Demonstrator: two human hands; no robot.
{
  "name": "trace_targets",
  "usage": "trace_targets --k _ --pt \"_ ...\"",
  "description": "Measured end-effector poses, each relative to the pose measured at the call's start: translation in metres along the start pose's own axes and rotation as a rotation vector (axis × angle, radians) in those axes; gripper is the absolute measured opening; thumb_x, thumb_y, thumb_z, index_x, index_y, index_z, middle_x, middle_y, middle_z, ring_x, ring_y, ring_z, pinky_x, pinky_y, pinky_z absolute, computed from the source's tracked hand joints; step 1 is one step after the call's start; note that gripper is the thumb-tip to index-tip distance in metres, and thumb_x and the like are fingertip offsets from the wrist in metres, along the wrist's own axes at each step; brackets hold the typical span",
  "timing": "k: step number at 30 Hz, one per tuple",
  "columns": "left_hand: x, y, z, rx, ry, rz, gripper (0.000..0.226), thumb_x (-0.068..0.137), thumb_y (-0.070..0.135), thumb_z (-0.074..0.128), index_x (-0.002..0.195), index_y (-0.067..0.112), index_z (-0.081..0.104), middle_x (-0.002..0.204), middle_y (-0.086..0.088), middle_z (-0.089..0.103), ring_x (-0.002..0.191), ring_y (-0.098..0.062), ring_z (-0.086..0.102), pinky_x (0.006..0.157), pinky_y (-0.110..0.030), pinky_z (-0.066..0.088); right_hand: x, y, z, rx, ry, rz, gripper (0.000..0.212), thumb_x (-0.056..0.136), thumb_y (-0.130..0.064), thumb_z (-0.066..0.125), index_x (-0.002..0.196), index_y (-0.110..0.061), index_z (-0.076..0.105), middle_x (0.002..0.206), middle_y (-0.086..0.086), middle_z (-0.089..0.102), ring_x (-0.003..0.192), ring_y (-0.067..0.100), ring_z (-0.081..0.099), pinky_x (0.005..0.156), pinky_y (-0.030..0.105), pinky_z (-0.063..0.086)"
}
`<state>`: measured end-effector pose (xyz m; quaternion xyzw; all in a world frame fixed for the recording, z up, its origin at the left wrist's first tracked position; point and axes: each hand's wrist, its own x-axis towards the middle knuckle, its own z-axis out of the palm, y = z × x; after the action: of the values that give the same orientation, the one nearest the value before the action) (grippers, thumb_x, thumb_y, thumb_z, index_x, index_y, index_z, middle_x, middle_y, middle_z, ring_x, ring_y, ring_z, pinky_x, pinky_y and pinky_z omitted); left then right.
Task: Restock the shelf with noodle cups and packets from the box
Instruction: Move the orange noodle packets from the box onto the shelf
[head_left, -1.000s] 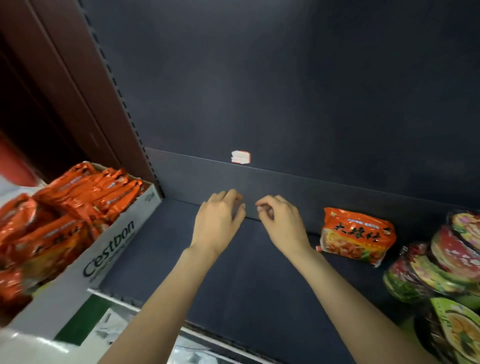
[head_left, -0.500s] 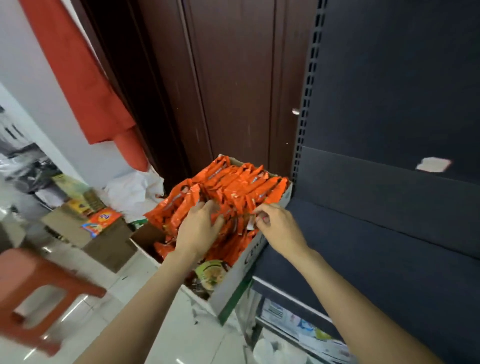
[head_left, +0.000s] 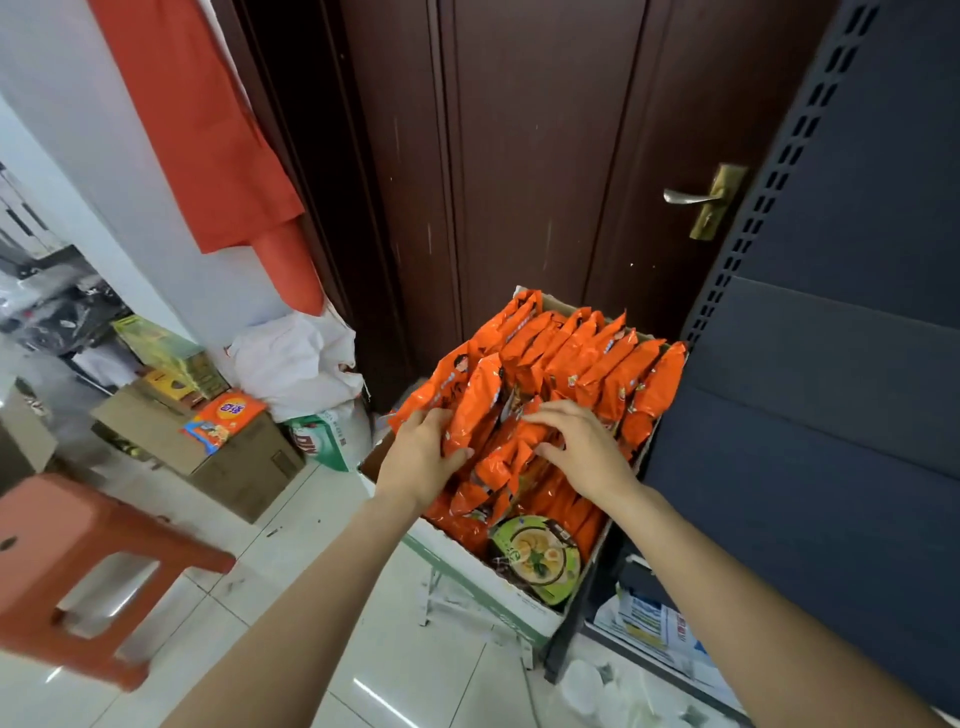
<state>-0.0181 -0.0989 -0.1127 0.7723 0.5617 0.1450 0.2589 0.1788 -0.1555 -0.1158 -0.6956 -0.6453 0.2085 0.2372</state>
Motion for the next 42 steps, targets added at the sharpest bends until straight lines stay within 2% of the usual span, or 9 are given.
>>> trace_targets --k 6,12,14,18,23,28,31,34,42 --pt "0.005 -0.006 -0.003 -0.105 0.053 0.035 0.017 0.086 0.020 0.062 0.101 0.014 0.065 0.091 -0.005 0.070 0.081 -0.022 0.067 0.080 -0.040 0.054 -0.002 -0.006 0.002 -0.077 0.146 -0.005 0.027 0.084 -0.018 0.067 0.111 -0.025 0.069 0.116 -0.005 0.060 0.112 0.017 0.050 0.096 0.036 0.040" --pt "-0.002 -0.004 -0.017 -0.220 0.232 0.013 0.028 0.092 0.017 0.053 0.118 0.011 0.061 0.099 -0.008 0.069 0.090 -0.023 0.065 0.084 -0.032 0.051 -0.008 -0.012 -0.010 -0.044 0.224 -0.033 0.026 0.085 -0.014 0.066 0.108 -0.024 0.070 0.114 -0.005 0.063 0.109 0.017 0.051 0.092 0.034 0.040" --pt "-0.002 0.003 -0.028 -0.246 0.299 0.063 0.025 0.092 0.016 0.053 0.114 0.013 0.064 0.102 -0.005 0.069 0.093 -0.019 0.064 0.085 -0.031 0.051 -0.008 -0.017 -0.018 -0.025 0.253 -0.037 0.025 0.086 -0.015 0.065 0.108 -0.025 0.070 0.113 -0.006 0.063 0.108 0.015 0.050 0.088 0.028 0.035" --pt "-0.001 0.029 -0.051 -0.257 0.371 0.207 0.020 0.091 0.015 0.054 0.105 0.017 0.068 0.100 0.002 0.070 0.092 -0.012 0.062 0.084 -0.025 0.047 -0.007 -0.028 -0.041 0.018 0.341 -0.058 0.022 0.084 -0.018 0.067 0.105 -0.024 0.071 0.108 -0.007 0.064 0.105 0.014 0.053 0.091 0.031 0.041" --pt "0.000 0.069 -0.060 -0.276 0.424 0.333 0.019 0.091 0.020 0.054 0.103 0.021 0.069 0.098 0.007 0.070 0.091 -0.010 0.063 0.083 -0.027 0.048 -0.022 -0.030 -0.086 0.101 0.455 -0.052 0.020 0.082 -0.018 0.070 0.102 -0.019 0.073 0.101 -0.007 0.065 0.094 0.007 0.058 0.080 0.010 0.041" --pt "-0.002 0.128 -0.044 -0.349 0.393 0.447 0.017 0.091 0.016 0.056 0.100 0.020 0.070 0.096 0.008 0.071 0.088 -0.007 0.062 0.083 -0.022 0.045 -0.060 -0.006 -0.133 0.172 0.619 0.063 0.023 0.082 -0.023 0.070 0.104 -0.016 0.073 0.091 -0.008 0.063 0.085 0.006 0.057 0.069 0.002 0.038" --pt "-0.004 0.171 -0.023 -0.336 0.355 0.538 0.017 0.090 0.014 0.057 0.100 0.018 0.070 0.096 0.004 0.072 0.090 -0.012 0.065 0.081 -0.015 0.039 -0.092 0.023 -0.161 0.138 0.670 0.149 0.023 0.083 -0.025 0.069 0.104 -0.016 0.072 0.089 -0.007 0.062 0.083 0.006 0.056 0.067 0.004 0.039" --pt "-0.012 0.219 0.006 -0.360 0.308 0.596 0.016 0.090 0.013 0.058 0.099 0.016 0.070 0.097 0.002 0.072 0.090 -0.015 0.065 0.079 -0.020 0.042 -0.130 0.060 -0.188 0.115 0.726 0.224 0.021 0.083 -0.023 0.069 0.103 -0.017 0.073 0.090 -0.005 0.062 0.081 0.007 0.055 0.065 0.006 0.040" --pt "-0.043 0.359 0.115 -0.384 0.171 0.648 0.017 0.091 0.015 0.056 0.100 0.020 0.069 0.097 0.006 0.071 0.090 -0.010 0.063 0.076 -0.012 0.037 -0.242 0.190 -0.263 0.039 0.845 0.437 0.027 0.084 -0.027 0.068 0.107 -0.013 0.070 0.099 0.003 0.067 0.087 0.011 0.057 0.069 0.013 0.037"
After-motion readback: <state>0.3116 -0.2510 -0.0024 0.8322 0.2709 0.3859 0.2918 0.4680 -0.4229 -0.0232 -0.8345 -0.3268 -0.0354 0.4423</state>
